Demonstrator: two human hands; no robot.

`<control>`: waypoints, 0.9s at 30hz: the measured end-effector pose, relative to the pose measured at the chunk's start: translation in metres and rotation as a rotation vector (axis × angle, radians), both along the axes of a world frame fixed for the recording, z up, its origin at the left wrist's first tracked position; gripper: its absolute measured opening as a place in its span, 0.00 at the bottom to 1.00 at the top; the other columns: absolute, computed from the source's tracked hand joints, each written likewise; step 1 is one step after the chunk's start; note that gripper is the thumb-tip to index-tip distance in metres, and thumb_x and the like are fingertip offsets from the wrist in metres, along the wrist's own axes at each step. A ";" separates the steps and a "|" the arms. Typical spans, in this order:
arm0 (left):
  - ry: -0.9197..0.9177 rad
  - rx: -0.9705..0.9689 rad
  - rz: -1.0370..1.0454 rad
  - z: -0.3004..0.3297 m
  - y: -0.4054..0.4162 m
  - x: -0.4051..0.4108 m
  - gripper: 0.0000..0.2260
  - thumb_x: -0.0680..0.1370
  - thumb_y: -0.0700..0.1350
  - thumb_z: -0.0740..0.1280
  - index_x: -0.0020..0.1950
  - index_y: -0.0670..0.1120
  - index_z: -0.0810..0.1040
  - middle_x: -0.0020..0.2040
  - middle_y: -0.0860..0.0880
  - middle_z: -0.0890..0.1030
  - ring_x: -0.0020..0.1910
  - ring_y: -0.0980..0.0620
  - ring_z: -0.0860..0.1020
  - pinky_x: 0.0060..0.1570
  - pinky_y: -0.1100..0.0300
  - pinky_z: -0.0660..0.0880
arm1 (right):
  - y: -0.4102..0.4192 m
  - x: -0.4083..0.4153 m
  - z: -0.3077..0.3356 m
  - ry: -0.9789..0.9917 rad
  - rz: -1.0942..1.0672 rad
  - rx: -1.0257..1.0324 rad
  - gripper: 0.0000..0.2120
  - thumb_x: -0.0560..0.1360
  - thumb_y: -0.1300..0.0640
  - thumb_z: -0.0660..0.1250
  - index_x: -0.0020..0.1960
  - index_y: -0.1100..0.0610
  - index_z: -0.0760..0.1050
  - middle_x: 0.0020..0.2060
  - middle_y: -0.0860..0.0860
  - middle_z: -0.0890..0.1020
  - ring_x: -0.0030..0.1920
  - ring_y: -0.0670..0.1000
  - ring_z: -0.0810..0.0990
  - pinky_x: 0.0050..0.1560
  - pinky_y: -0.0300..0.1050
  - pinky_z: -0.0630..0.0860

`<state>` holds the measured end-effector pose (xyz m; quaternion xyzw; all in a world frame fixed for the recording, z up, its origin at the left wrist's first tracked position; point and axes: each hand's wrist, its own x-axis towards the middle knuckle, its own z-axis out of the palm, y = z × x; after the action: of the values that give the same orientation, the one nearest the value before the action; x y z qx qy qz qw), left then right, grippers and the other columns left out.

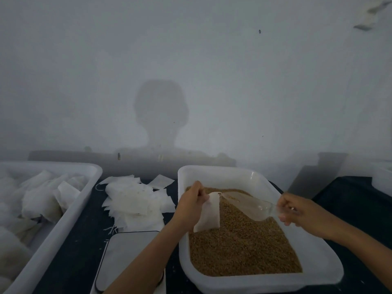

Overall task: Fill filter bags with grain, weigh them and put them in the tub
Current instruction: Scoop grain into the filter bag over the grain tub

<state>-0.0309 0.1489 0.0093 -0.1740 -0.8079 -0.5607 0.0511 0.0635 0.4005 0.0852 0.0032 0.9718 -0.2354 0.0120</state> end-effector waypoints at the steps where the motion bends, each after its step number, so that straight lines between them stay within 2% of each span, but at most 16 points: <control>1: 0.004 -0.016 -0.025 0.000 0.000 0.001 0.10 0.79 0.38 0.62 0.39 0.47 0.66 0.39 0.49 0.72 0.37 0.55 0.68 0.38 0.63 0.65 | 0.000 0.001 0.004 0.010 0.006 -0.002 0.04 0.77 0.57 0.64 0.44 0.57 0.73 0.38 0.50 0.81 0.36 0.41 0.79 0.37 0.33 0.71; 4: 0.045 -0.128 -0.093 0.000 0.003 0.002 0.08 0.77 0.39 0.66 0.40 0.44 0.70 0.41 0.46 0.75 0.40 0.52 0.71 0.42 0.60 0.67 | 0.001 0.003 0.017 0.016 0.035 0.018 0.03 0.76 0.59 0.66 0.44 0.57 0.75 0.38 0.51 0.81 0.40 0.47 0.80 0.45 0.45 0.76; 7: 0.087 -0.177 -0.080 -0.001 0.004 0.002 0.09 0.79 0.39 0.63 0.39 0.44 0.66 0.39 0.45 0.73 0.39 0.51 0.69 0.39 0.60 0.64 | 0.000 0.006 0.026 0.021 0.046 0.050 0.03 0.76 0.59 0.66 0.44 0.57 0.75 0.39 0.52 0.81 0.43 0.53 0.80 0.50 0.53 0.76; 10: 0.033 -0.075 -0.047 -0.001 0.002 0.001 0.12 0.81 0.40 0.58 0.38 0.48 0.63 0.39 0.49 0.71 0.37 0.55 0.68 0.36 0.65 0.64 | 0.001 0.007 0.031 0.074 0.035 0.021 0.03 0.75 0.59 0.67 0.44 0.57 0.76 0.38 0.51 0.81 0.40 0.46 0.80 0.46 0.45 0.75; 13: 0.015 -0.038 -0.053 -0.002 -0.001 0.000 0.11 0.81 0.42 0.59 0.38 0.49 0.65 0.37 0.52 0.71 0.35 0.58 0.67 0.36 0.66 0.64 | 0.000 0.009 0.035 0.104 0.039 0.000 0.02 0.75 0.59 0.67 0.43 0.56 0.76 0.37 0.50 0.81 0.38 0.43 0.80 0.43 0.39 0.73; 15: 0.059 -0.141 -0.099 -0.002 0.000 0.000 0.10 0.80 0.42 0.61 0.39 0.49 0.67 0.38 0.52 0.72 0.36 0.57 0.69 0.38 0.64 0.65 | -0.001 0.011 0.037 0.098 0.045 0.035 0.03 0.74 0.59 0.68 0.43 0.56 0.76 0.38 0.51 0.82 0.40 0.46 0.80 0.44 0.42 0.74; 17: 0.127 -0.329 -0.139 -0.003 0.004 0.001 0.07 0.78 0.42 0.63 0.41 0.47 0.68 0.40 0.49 0.74 0.39 0.53 0.70 0.40 0.61 0.65 | -0.002 0.011 0.038 0.074 0.046 0.108 0.02 0.74 0.59 0.68 0.43 0.55 0.76 0.39 0.52 0.81 0.43 0.50 0.80 0.48 0.49 0.75; 20: 0.255 -0.533 -0.166 -0.003 0.008 0.005 0.07 0.75 0.43 0.67 0.41 0.47 0.69 0.41 0.49 0.75 0.40 0.54 0.70 0.35 0.66 0.62 | -0.006 0.011 0.038 0.029 0.049 0.200 0.03 0.74 0.57 0.69 0.44 0.52 0.75 0.41 0.50 0.81 0.44 0.50 0.79 0.51 0.50 0.75; 23: 0.305 -0.578 -0.215 -0.002 0.009 0.007 0.05 0.73 0.43 0.70 0.43 0.45 0.75 0.46 0.49 0.79 0.43 0.58 0.70 0.35 0.72 0.61 | -0.011 0.009 0.039 0.004 0.058 0.277 0.05 0.74 0.56 0.70 0.43 0.50 0.74 0.41 0.49 0.80 0.44 0.47 0.79 0.49 0.46 0.75; 27: 0.292 -0.545 -0.242 0.000 0.007 0.007 0.07 0.71 0.42 0.73 0.43 0.40 0.78 0.46 0.46 0.80 0.42 0.57 0.71 0.37 0.67 0.65 | -0.020 0.003 0.042 0.016 0.091 0.393 0.06 0.73 0.54 0.70 0.44 0.48 0.72 0.43 0.44 0.78 0.45 0.44 0.77 0.48 0.43 0.73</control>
<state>-0.0237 0.1558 0.0093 -0.3545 -0.8858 -0.2951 0.0510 0.0660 0.3806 0.1276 -0.0403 0.9983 -0.0404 0.0140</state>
